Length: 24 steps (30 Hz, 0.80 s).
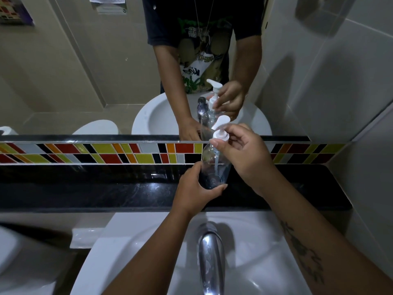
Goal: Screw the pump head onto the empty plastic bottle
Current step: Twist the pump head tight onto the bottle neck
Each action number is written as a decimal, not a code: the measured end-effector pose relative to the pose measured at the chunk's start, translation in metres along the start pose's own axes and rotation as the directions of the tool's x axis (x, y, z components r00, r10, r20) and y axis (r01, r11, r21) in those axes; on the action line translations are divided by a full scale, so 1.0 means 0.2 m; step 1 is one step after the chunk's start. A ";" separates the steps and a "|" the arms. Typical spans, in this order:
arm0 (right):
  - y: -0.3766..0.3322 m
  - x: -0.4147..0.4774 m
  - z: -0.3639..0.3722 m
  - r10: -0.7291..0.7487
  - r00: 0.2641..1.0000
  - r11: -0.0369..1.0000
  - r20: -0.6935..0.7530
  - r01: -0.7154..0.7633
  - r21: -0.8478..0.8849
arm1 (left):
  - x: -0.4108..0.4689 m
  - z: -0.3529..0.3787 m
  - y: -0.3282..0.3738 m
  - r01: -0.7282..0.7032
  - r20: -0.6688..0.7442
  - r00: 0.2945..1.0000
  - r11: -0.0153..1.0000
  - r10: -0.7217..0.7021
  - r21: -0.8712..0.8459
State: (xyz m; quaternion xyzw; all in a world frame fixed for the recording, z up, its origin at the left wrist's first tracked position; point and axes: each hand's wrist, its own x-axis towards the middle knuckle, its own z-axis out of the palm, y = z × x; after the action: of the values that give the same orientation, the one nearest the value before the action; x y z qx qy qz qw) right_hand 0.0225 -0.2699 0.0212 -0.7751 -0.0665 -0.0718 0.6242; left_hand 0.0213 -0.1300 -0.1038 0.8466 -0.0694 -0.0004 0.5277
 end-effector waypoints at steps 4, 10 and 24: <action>0.00 0.02 0.04 -0.014 0.994 0.996 -0.106 0.005 -0.085 | 0.00 -0.01 0.01 0.007 -0.002 1.000 1.000 -0.007 -0.004; -0.01 -0.02 -0.01 0.059 0.995 0.998 0.076 -0.061 0.020 | 0.00 -0.01 0.00 0.015 -0.001 1.000 1.000 -0.015 0.003; 0.00 0.00 0.03 0.048 0.998 0.998 -0.040 -0.047 0.032 | 0.01 0.00 -0.01 -0.005 -0.016 1.000 1.000 0.005 -0.005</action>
State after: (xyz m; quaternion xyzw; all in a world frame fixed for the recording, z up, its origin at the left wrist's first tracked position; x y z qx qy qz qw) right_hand 0.0228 -0.2647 0.0200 -0.7651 -0.0364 -0.0715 0.6389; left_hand 0.0229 -0.1286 -0.1061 0.8450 -0.0673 0.0072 0.5305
